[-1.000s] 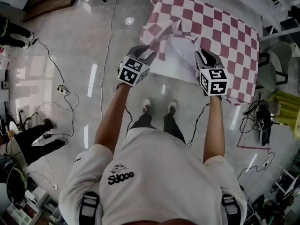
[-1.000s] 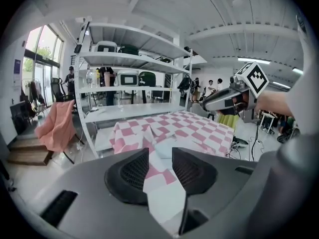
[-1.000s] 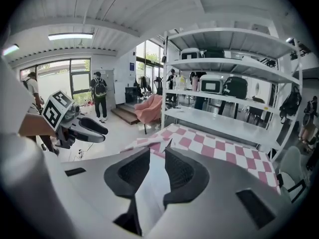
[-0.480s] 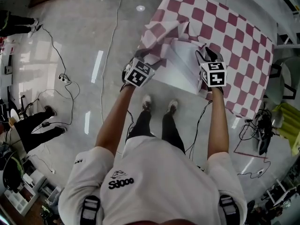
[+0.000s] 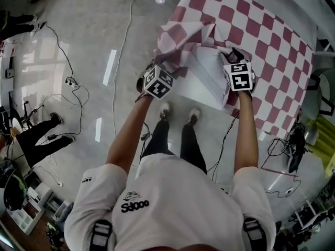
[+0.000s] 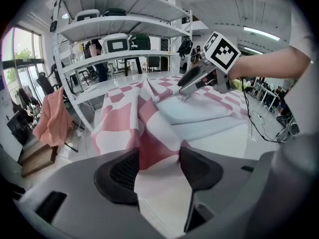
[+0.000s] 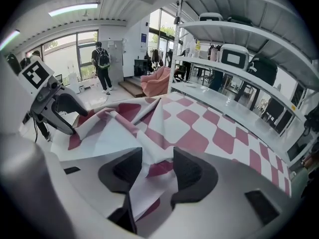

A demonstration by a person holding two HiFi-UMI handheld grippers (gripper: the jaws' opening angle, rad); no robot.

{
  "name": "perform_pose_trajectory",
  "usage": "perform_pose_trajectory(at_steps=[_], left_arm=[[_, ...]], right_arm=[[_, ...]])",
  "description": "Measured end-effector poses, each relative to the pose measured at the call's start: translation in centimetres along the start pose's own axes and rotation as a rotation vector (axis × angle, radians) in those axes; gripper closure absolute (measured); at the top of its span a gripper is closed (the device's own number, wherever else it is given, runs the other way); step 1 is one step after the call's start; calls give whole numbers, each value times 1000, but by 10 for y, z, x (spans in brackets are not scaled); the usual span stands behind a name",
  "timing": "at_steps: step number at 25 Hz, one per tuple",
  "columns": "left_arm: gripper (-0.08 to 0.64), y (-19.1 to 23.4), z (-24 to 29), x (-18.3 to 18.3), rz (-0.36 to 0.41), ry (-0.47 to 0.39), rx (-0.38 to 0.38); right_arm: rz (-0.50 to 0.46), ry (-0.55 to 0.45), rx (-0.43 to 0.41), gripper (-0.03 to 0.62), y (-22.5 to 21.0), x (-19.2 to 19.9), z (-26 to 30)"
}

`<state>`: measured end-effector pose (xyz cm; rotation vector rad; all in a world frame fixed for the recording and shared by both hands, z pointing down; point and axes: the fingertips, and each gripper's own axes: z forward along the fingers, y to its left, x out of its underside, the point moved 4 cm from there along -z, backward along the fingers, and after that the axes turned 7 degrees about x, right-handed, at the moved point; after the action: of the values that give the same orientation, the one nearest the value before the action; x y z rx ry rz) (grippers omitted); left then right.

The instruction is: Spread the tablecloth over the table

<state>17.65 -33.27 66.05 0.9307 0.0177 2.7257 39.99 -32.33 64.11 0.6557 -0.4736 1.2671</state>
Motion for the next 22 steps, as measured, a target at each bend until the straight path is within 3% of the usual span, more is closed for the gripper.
perform_pose_trajectory(at_steps=[3,5,8,11,22], left_arm=[[337,2,5,3,15,30,-8],[404,2,5,5,16,28,-13],[520,4,0,6,-8,-1,-28],[529,6,-7,3,-47,-29,-24],[530,17,-73,-2,-190,-201,-66]], right_arm=[[-16,2,22,438,-4,-2,4],[-14,-2,24,495,-5,-3,4],[-6,0,0,532,-3,-2,0],[12,1,-28,562,1,-2,-7],[48,-54,-102,566,42,-26,-74]])
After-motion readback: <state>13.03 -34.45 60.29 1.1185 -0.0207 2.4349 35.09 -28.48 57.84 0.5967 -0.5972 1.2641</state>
